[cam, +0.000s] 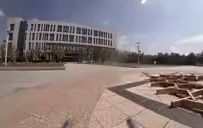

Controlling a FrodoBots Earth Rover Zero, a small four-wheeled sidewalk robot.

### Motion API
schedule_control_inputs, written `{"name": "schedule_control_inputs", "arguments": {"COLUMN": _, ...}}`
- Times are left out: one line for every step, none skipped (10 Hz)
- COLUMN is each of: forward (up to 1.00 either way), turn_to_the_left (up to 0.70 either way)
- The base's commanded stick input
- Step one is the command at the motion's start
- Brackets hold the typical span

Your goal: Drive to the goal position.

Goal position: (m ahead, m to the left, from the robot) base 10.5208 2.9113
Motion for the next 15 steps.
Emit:
{"name": "schedule_control_inputs", "arguments": {"forward": 0.70, "turn_to_the_left": 0.04}}
{"name": "schedule_control_inputs", "arguments": {"forward": 0.70, "turn_to_the_left": 0.31}}
{"name": "schedule_control_inputs", "arguments": {"forward": 0.70, "turn_to_the_left": 0.34}}
{"name": "schedule_control_inputs", "arguments": {"forward": 0.70, "turn_to_the_left": 0.18}}
{"name": "schedule_control_inputs", "arguments": {"forward": 0.70, "turn_to_the_left": 0.02}}
{"name": "schedule_control_inputs", "arguments": {"forward": 0.70, "turn_to_the_left": 0.02}}
{"name": "schedule_control_inputs", "arguments": {"forward": 0.70, "turn_to_the_left": 0.02}}
{"name": "schedule_control_inputs", "arguments": {"forward": 0.70, "turn_to_the_left": 0.02}}
{"name": "schedule_control_inputs", "arguments": {"forward": 0.70, "turn_to_the_left": 0.02}}
{"name": "schedule_control_inputs", "arguments": {"forward": 0.70, "turn_to_the_left": 0.02}}
{"name": "schedule_control_inputs", "arguments": {"forward": 0.70, "turn_to_the_left": 0.02}}
{"name": "schedule_control_inputs", "arguments": {"forward": 0.70, "turn_to_the_left": 0.02}}
{"name": "schedule_control_inputs", "arguments": {"forward": 0.70, "turn_to_the_left": 0.02}}
{"name": "schedule_control_inputs", "arguments": {"forward": 0.70, "turn_to_the_left": 0.02}}
{"name": "schedule_control_inputs", "arguments": {"forward": 0.70, "turn_to_the_left": 0.02}}
